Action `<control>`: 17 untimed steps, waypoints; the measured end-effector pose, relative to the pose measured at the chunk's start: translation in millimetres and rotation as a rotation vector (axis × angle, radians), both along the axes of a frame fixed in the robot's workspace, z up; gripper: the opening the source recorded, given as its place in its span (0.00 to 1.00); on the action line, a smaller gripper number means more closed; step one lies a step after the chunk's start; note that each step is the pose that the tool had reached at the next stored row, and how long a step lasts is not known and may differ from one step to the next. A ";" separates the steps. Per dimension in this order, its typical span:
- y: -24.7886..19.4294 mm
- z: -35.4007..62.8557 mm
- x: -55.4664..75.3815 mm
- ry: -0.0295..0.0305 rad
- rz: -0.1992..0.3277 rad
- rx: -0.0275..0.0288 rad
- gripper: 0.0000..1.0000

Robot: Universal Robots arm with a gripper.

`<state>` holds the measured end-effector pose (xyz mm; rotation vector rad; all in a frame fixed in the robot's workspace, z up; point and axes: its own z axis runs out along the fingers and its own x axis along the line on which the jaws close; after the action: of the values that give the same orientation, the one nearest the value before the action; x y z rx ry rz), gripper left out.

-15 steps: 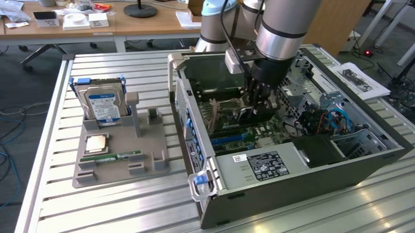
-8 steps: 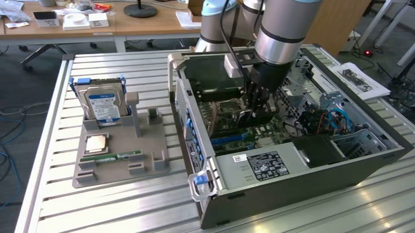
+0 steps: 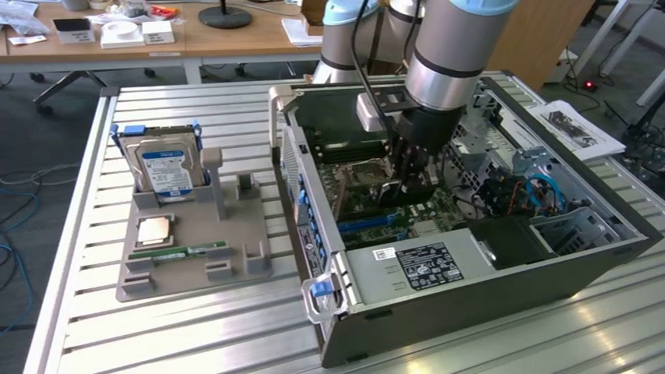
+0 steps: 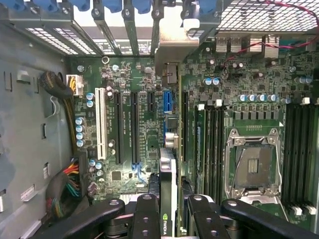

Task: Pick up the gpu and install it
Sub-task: 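Insert the gpu into the slot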

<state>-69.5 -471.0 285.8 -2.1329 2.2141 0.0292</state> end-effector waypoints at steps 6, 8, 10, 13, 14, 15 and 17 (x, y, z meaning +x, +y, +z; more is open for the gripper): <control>-0.1 -1.4 -2.2 0.0001 0.000 -0.0001 0.27; 0.0 -1.9 -3.9 0.0001 0.000 -0.0001 0.27; 0.0 -2.4 -6.0 0.0000 0.000 0.0001 0.27; 0.0 -2.4 -6.7 0.0001 0.000 -0.0002 0.27; 0.0 -2.4 -6.7 0.0001 0.000 -0.0001 0.27; 0.0 -2.4 -6.7 0.0001 0.000 -0.0001 0.27; -0.1 -4.0 -7.0 0.0000 0.000 -0.0002 0.27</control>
<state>-76.5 -471.0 281.8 -2.1331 2.2142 0.0289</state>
